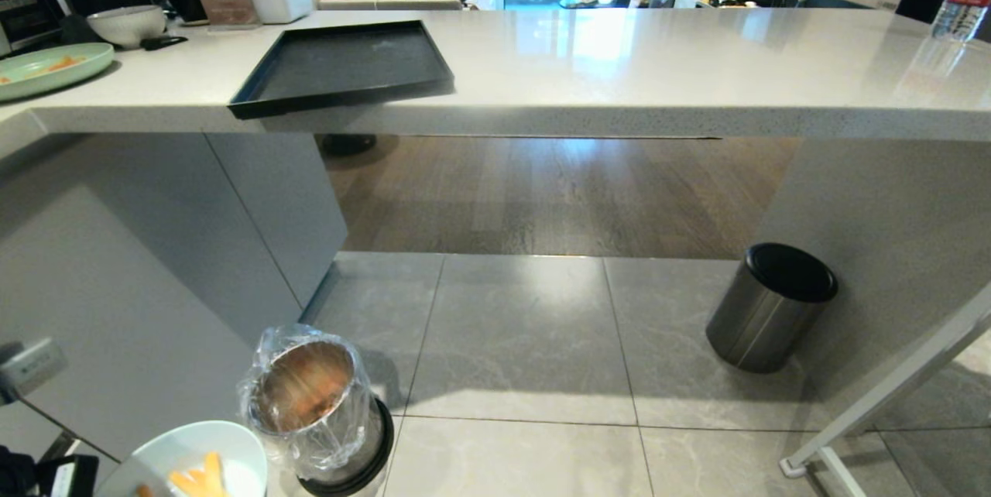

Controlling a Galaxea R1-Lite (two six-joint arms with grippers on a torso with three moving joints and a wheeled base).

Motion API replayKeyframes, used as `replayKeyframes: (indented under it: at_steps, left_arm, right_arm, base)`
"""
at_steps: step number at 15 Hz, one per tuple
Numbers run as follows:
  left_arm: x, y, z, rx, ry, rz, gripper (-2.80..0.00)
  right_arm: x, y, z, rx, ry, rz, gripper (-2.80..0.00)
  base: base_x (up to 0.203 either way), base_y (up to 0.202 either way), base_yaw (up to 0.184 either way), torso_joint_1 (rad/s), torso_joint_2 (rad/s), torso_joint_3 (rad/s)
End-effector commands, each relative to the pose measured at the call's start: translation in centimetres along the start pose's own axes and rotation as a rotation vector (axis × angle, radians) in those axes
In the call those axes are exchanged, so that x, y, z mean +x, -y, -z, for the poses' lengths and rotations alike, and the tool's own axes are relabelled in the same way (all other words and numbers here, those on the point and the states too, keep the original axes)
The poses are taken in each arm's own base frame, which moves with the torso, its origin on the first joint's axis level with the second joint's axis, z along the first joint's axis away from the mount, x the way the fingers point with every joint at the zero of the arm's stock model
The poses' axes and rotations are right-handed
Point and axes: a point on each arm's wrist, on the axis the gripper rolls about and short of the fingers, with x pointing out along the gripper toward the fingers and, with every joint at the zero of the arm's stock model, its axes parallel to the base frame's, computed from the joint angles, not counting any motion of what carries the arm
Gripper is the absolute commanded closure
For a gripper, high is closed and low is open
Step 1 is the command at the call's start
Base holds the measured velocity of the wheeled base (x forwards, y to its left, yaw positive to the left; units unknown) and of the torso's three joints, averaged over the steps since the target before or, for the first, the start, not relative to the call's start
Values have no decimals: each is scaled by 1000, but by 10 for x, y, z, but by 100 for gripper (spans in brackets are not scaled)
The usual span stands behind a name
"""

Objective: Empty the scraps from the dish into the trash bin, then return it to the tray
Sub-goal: Move the bowl over the trash can

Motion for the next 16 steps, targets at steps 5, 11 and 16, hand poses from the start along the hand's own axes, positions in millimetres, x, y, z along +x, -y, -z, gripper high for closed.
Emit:
replayKeyframes:
  at_steps: [5, 11, 16]
  left_arm:
    - [1, 0, 0, -3, -10, -3, 0]
    - [1, 0, 0, -3, -10, -3, 0]
    - [1, 0, 0, -1, -8, -4, 0]
  right_arm:
    - [0, 0, 0, 0, 2, 0, 0]
    - [0, 0, 0, 0, 2, 0, 0]
    - [0, 0, 0, 0, 2, 0, 0]
  base:
    - [0, 0, 0, 0, 0, 0]
    - [0, 0, 0, 0, 0, 0]
    - [0, 0, 0, 0, 0, 0]
